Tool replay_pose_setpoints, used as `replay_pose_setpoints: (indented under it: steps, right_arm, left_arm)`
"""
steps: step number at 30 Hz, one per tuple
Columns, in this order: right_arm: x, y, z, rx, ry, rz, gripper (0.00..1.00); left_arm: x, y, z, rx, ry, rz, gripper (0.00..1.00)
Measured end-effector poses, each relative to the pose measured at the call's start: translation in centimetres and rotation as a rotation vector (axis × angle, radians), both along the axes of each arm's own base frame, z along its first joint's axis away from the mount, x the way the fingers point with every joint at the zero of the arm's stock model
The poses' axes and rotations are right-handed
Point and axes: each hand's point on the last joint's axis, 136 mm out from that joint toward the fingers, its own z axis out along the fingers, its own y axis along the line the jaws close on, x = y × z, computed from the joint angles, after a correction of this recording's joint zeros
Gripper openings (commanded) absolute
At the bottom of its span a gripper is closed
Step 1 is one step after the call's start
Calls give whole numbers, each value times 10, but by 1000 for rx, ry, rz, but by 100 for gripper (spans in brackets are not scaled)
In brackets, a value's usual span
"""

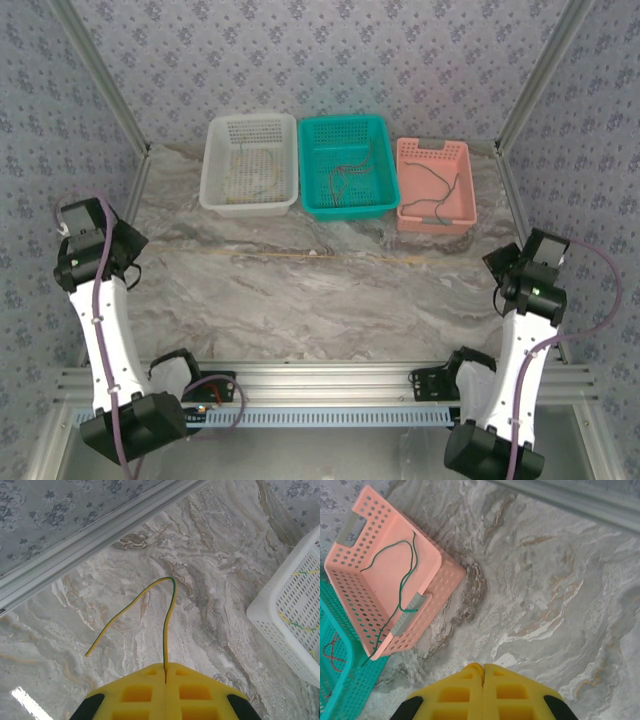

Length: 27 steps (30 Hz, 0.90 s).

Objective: Untangle the cables

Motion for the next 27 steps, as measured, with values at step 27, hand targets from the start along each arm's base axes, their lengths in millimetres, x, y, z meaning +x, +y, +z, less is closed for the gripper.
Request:
replay_pose_setpoints:
  steps: [27]
  right_arm:
    - [43,69,-6,82,-92,302,0]
  left_arm:
    - [53,-34,103,-70,-384,-149,0]
